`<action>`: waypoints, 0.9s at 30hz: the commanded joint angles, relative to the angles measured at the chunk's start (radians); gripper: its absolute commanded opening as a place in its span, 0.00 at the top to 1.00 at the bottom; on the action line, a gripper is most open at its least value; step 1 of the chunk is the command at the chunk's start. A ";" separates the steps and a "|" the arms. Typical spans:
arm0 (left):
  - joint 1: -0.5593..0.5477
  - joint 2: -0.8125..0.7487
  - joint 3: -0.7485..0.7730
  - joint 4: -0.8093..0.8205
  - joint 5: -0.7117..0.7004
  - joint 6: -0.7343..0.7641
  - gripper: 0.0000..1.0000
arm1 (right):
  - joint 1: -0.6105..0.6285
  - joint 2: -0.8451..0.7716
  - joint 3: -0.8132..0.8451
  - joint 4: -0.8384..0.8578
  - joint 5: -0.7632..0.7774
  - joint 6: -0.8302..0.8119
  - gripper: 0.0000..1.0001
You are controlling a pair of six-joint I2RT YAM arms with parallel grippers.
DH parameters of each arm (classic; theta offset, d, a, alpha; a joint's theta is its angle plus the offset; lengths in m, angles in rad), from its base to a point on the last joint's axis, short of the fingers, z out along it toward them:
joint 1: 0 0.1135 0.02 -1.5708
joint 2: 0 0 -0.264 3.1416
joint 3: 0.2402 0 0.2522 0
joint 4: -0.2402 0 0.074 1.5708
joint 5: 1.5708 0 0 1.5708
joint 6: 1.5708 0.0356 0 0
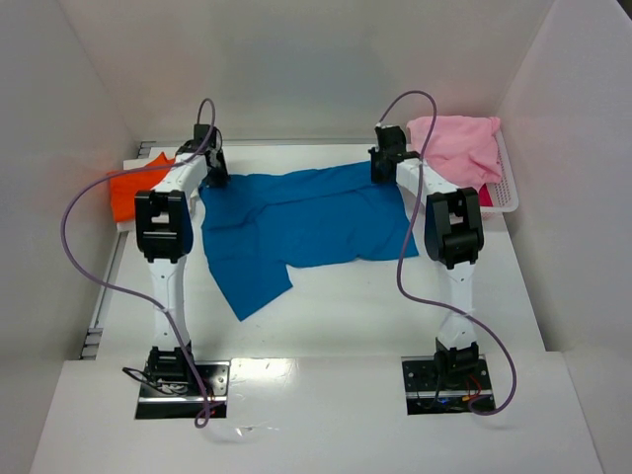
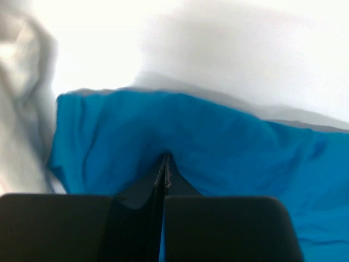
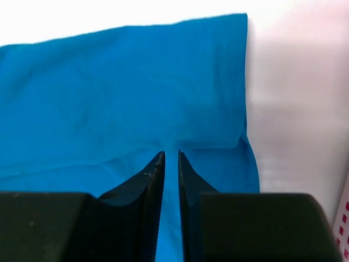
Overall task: Fold and stack the t-shirts
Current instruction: Fold the flattened tshirt in 1/3 of the way
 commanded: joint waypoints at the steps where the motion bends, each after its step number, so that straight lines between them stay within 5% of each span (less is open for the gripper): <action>1: -0.006 0.057 0.135 -0.061 0.091 0.089 1.00 | 0.020 -0.080 -0.025 0.051 0.015 -0.010 0.79; 9: -0.041 0.099 0.194 -0.106 0.034 0.098 1.00 | 0.020 -0.047 0.052 0.075 0.138 -0.021 0.79; 17: -0.039 -0.078 0.003 -0.015 -0.004 0.078 0.98 | 0.020 0.088 0.227 0.045 0.173 0.000 0.91; 27: -0.013 -0.401 -0.248 0.048 -0.004 0.057 0.61 | 0.020 0.176 0.265 0.014 0.162 0.020 0.99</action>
